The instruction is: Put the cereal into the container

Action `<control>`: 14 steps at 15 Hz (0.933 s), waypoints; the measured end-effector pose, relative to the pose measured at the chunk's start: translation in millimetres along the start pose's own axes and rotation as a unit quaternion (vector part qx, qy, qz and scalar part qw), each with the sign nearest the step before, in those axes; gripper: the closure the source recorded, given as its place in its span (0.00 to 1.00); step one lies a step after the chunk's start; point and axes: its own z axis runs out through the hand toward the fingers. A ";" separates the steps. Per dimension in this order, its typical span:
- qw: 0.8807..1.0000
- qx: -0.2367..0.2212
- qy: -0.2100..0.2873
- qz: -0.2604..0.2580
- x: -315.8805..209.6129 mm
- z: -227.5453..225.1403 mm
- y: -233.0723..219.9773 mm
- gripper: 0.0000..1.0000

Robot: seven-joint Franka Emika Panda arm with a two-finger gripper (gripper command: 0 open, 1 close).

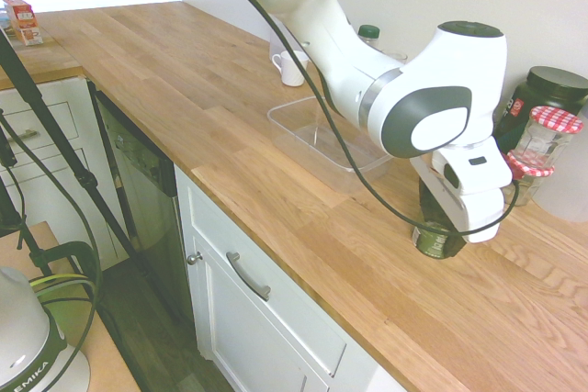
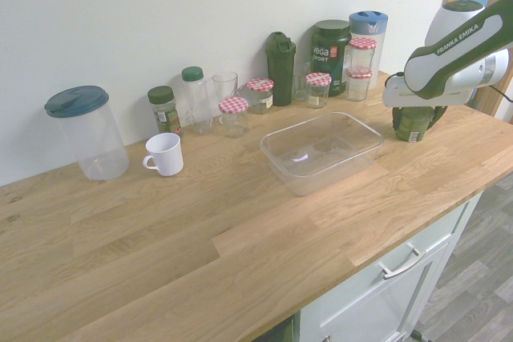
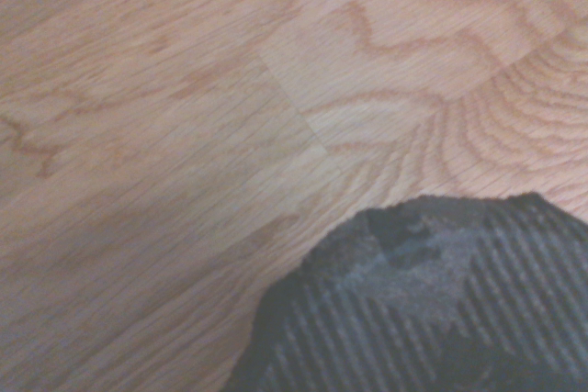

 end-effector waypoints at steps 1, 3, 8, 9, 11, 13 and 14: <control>1.000 0.001 0.000 0.001 0.0 -1.0 -1.2 1.00; 1.000 0.007 0.000 0.000 -0.8 -8.5 -6.1 1.00; 0.998 0.058 0.010 -0.020 -32.2 -126.2 -60.7 1.00; 0.997 0.066 0.012 -0.031 -50.8 -150.5 -68.4 1.00; 0.995 0.077 0.013 -0.058 -98.0 -182.2 -83.4 1.00; 0.993 0.080 0.013 -0.091 -152.6 -190.6 -98.3 1.00; 0.991 0.079 0.014 -0.107 -178.7 -190.3 -104.1 1.00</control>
